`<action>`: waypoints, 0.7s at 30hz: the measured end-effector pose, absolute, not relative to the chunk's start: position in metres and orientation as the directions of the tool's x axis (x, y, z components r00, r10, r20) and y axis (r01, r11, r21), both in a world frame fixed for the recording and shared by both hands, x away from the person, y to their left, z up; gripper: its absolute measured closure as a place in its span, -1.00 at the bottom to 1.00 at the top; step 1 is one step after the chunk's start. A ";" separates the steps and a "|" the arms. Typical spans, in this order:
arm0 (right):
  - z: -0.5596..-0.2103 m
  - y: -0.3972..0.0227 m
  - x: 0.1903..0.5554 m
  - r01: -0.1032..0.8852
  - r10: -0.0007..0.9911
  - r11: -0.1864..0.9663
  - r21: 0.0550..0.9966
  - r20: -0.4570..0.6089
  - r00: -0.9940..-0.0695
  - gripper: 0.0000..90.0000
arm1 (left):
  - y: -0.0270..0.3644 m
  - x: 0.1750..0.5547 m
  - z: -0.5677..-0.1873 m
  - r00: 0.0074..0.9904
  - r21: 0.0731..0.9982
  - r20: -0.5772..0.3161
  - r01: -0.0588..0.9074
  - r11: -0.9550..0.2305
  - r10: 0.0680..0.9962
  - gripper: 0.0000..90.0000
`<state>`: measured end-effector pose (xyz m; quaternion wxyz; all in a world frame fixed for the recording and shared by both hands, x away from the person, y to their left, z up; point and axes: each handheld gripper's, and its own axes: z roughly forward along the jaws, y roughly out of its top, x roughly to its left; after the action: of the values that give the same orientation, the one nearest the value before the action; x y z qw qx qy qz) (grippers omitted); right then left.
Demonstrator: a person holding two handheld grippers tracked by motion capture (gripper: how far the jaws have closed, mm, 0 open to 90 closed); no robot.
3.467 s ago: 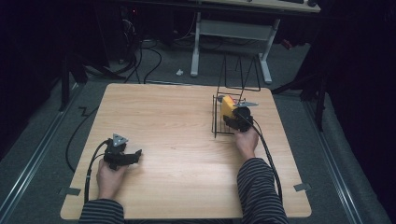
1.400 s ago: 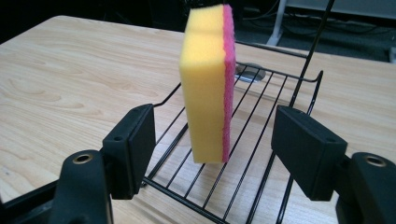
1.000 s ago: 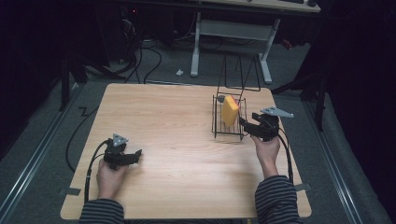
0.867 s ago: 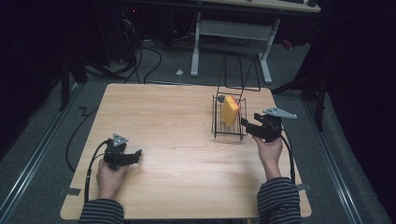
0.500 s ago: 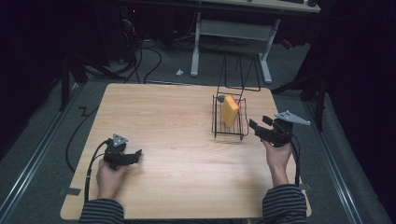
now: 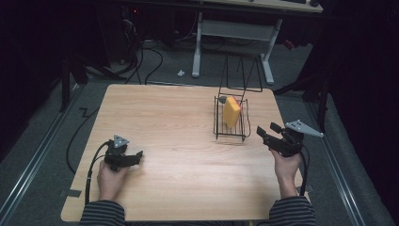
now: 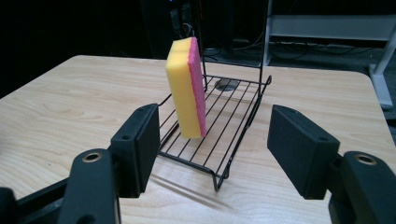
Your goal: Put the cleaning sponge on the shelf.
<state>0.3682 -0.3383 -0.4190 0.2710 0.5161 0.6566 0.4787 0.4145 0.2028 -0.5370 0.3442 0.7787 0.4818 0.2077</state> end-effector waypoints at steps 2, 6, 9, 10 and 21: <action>-0.420 -0.339 0.365 0.416 0.936 0.004 0.909 0.144 -0.322 -0.22 | 0.203 0.414 -0.537 0.450 0.736 -0.008 0.607 -0.299 0.893 -0.51; -0.421 -0.341 0.358 0.410 0.935 0.003 0.912 0.143 -0.326 -0.22 | 0.203 0.414 -0.537 0.450 0.736 -0.008 0.607 -0.299 0.893 -0.51; -0.423 -0.341 0.353 0.407 0.934 -0.001 0.913 0.146 -0.326 -0.22 | 0.203 0.414 -0.537 0.450 0.736 -0.008 0.607 -0.299 0.893 -0.51; -0.424 -0.341 0.351 0.406 0.934 -0.005 0.914 0.149 -0.325 -0.22 | 0.203 0.414 -0.537 0.450 0.736 -0.008 0.607 -0.299 0.893 -0.51; -0.435 -0.336 0.341 0.408 0.925 -0.008 0.913 0.162 -0.344 -0.22 | 0.203 0.414 -0.537 0.450 0.736 -0.008 0.607 -0.299 0.893 -0.51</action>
<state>0.3411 -0.3363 -0.4353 0.2614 0.5098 0.6539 0.4942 0.4145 0.2028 -0.5370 0.3441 0.7787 0.4817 0.2077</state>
